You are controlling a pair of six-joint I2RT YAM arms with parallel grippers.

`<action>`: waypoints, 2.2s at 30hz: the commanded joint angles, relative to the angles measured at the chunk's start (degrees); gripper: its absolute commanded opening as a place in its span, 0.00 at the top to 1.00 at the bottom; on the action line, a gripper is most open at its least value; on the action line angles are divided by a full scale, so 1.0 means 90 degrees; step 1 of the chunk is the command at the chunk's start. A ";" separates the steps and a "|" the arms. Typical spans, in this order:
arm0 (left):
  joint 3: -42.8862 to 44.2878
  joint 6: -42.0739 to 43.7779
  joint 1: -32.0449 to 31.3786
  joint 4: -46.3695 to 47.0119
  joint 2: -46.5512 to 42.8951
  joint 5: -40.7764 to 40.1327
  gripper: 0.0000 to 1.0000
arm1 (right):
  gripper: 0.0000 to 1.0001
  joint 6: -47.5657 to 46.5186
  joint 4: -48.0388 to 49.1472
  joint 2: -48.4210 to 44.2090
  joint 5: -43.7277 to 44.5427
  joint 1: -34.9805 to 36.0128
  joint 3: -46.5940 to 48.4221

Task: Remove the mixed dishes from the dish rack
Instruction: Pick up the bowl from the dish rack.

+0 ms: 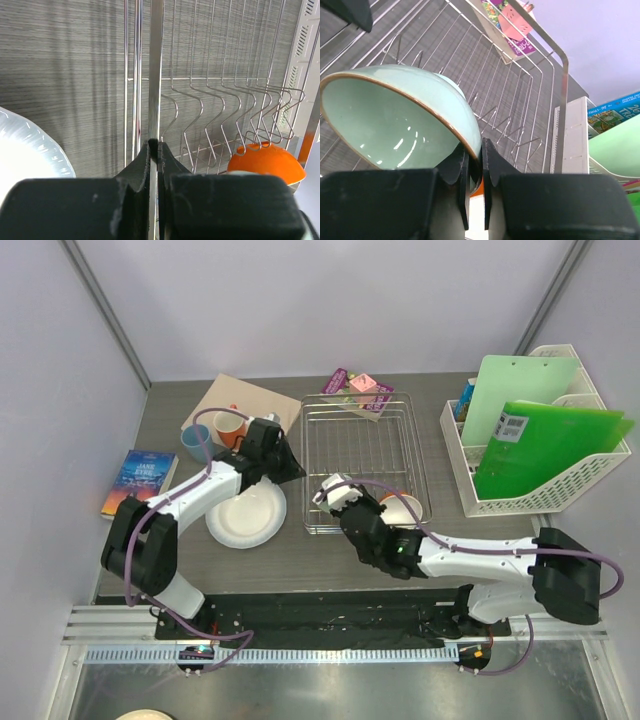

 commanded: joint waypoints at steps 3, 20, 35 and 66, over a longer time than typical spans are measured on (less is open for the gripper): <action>-0.0007 -0.0037 0.0036 -0.0164 -0.0046 -0.0322 1.00 | 0.99 0.0591 0.0130 -0.0779 0.0266 0.0004 0.0833; 0.0980 0.1066 0.0134 -0.1346 -0.1988 -0.2968 0.00 | 0.99 0.3765 -0.3064 -0.0751 -0.1540 -0.1137 0.3324; -0.0182 0.2023 0.0085 -0.0428 -0.3317 -0.1064 0.00 | 0.99 0.5729 -0.3776 0.0537 -0.5349 -0.2457 0.4476; -0.0915 0.1916 -0.0208 0.0178 -0.3962 -0.1114 0.00 | 0.99 0.6120 -0.4412 0.1573 -0.6776 -0.2691 0.5083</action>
